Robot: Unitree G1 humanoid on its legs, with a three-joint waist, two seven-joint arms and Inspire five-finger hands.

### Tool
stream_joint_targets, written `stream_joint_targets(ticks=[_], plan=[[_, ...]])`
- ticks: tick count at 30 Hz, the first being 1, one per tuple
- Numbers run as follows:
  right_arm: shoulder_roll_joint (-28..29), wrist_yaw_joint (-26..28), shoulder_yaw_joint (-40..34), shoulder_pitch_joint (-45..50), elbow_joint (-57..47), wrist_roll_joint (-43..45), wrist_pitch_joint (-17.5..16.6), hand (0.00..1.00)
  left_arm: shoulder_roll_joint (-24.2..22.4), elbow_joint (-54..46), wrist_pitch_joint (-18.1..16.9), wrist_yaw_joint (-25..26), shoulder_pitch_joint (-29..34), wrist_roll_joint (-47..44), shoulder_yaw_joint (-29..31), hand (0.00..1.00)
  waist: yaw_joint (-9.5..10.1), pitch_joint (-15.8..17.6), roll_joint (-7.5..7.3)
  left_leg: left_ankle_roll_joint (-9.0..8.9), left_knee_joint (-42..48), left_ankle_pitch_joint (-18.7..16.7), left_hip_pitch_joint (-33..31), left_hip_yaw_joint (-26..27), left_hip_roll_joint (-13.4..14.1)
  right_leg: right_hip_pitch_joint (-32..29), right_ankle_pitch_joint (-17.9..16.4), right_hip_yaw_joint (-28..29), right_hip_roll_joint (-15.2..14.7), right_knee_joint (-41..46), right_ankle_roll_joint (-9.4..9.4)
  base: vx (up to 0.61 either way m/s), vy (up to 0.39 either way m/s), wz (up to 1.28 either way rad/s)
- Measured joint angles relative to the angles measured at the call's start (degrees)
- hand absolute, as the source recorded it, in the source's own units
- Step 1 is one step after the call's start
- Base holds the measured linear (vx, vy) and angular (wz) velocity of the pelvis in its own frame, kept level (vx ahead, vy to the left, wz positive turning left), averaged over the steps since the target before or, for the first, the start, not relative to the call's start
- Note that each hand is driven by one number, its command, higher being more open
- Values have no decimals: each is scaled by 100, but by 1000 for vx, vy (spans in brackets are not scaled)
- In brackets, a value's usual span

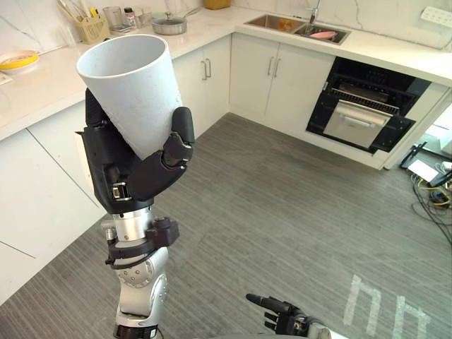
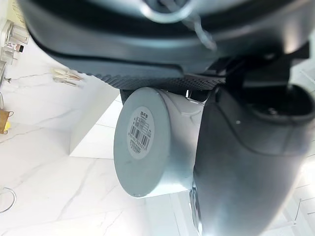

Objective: Walk over to the sink, pick up the cup, carry it to the dishwasher, place the cup inside the dishwasher, then close the dishwasher door

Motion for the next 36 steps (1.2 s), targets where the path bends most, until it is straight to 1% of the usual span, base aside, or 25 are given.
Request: stream_joint_targets(ticks=[3,5,6,8,9,10,11,14,15,16,18,22,23,24,26,27,28,29,30,31,32,33,34,35,36], plan=[[0,0,0,1,0,0,0,100,0,0,0,0,0,0,-3,0,0,1,-1,0,0,0,2,4,0,-2,0,11,0,0,0,0,0,-3],[18,10,-20,-1,-13,-2,3,100,-13,-9,-28,32,-19,-10,-28,0,14,72,-7,-1,-5,0,75,137,16,-52,30,182,30,-6,-6,-25,2,-37],[35,46,-85,48,-57,-22,-36,100,-54,-8,-53,55,-58,-20,24,0,-12,99,-8,-1,-4,-1,74,256,22,-128,72,357,44,-6,-16,-66,-2,-64],[96,148,-296,166,-237,-144,-249,100,-162,16,-52,54,-220,-120,69,0,-130,144,-6,1,-24,-2,-11,311,25,-218,116,422,45,-6,-23,-59,-13,-36],[117,241,-435,256,-330,-235,-451,100,-235,46,-53,49,-290,-142,62,0,-245,207,-13,3,-34,-1,-8,303,20,-222,123,409,42,-5,-22,-39,-13,0],[140,299,-506,311,-367,-252,-532,100,-255,60,-53,46,-287,-171,63,0,-278,210,-11,3,-35,-1,-3,308,22,-223,123,413,44,-6,-22,-41,-15,0],[213,436,-637,459,-477,-306,-762,100,-354,118,-53,43,-285,-217,91,0,-353,207,0,3,-43,-1,9,310,30,-216,118,409,53,-6,-24,0,0,0],[312,741,-865,692,-620,-643,-1186,100,-624,353,-105,20,-284,-453,291,0,-398,196,18,-1,-85,-3,64,312,62,-201,78,398,91,-5,-42,-11,-36,1],[337,840,-971,760,-619,-759,-1346,100,-732,479,-118,32,-279,-607,416,0,-393,172,35,-7,-120,-7,80,299,69,-164,58,395,100,-1,-44,10,-40,2],[338,899,-1025,795,-618,-811,-1422,100,-773,531,-117,40,-254,-680,471,0,-371,154,63,-8,-185,-3,112,289,67,-159,48,396,106,1,-43,7,-42,6],[342,1027,-1241,852,-553,-955,-1612,100,-842,553,-112,37,-26,-880,575,0,-342,124,108,-24,-449,114,227,291,53,-146,-49,360,105,94,-19,25,-21,17],[340,998,-1246,923,-470,-1103,-1861,100,-857,560,-107,56,249,-886,884,0,-265,108,57,-34,-388,142,349,155,12,20,-284,118,25,298,0,41,-4,32],[340,992,-1245,932,-462,-1104,-1888,100,-856,560,-107,60,267,-884,915,0,-235,107,59,-34,-387,142,362,155,11,29,-312,110,21,340,-2,11,-11,21],[337,984,-1244,960,-424,-1111,-1946,100,-854,558,-110,65,289,-880,930,0,-156,99,49,-36,-376,141,379,155,15,28,-372,110,16,416,-15,-10,-22,12],[341,967,-1233,961,-356,-1121,-2020,100,-852,551,-118,68,373,-879,951,0,-114,90,32,-69,-339,118,388,154,25,22,-477,118,15,523,-16,-15,-39,8],[342,965,-1232,961,-343,-1156,-2058,100,-848,551,-116,68,482,-880,959,0,-100,97,28,-109,-138,15,354,155,57,5,-578,134,32,657,-24,-15,-57,-2],[343,964,-1232,957,-349,-1247,-2081,100,-840,525,-109,66,634,-883,957,0,-79,124,53,-146,425,-309,206,161,174,5,-742,167,43,850,-68,-16,-60,-8],[342,963,-1216,950,-365,-1278,-2084,100,-835,511,-108,65,716,-880,956,0,-57,136,59,-202,843,-488,87,174,258,2,-859,200,68,975,-113,-25,-70,-22],[333,949,-1164,946,-363,-1310,-2071,100,-817,480,-104,66,874,-882,962,0,8,185,52,-347,2024,-726,-312,251,440,-23,-1070,297,80,1255,-120,-25,-92,-30],[295,937,-1077,956,-379,-1337,-2061,100,-831,409,-100,67,1026,-882,971,0,40,208,71,-256,3416,-685,-861,390,729,-31,-1230,359,125,1492,-170,-28,-104,-31],[260,936,-1039,976,-408,-1341,-2063,100,-832,366,-101,66,1071,-882,968,0,62,224,130,-100,4053,-560,-1128,428,920,1,-1297,382,192,1583,-208,6,-83,-27],[174,937,-940,1027,-462,-1342,-2065,100,-828,234,-105,55,1169,-882,1012,0,79,226,213,-26,4989,-186,-1502,422,1211,98,-1393,431,316,1661,-287,93,-33,-19],[202,929,-957,1041,-448,-1342,-2082,100,-808,204,-165,14,1188,-873,1111,0,85,246,172,-105,5400,-335,-1778,365,1300,192,-1441,454,324,1662,-352,135,-8,-13],[191,926,-978,1029,-419,-1344,-2106,100,-793,206,-197,-5,1187,-872,1167,0,82,246,177,-128,5331,-516,-1886,363,1275,230,-1457,466,307,1660,-387,153,13,-7],[142,939,-1086,995,-262,-1355,-2150,100,-793,225,-235,-66,1186,-870,1326,0,82,292,166,-166,4776,-792,-2019,353,1101,305,-1486,505,216,1637,-362,141,40,-20]])
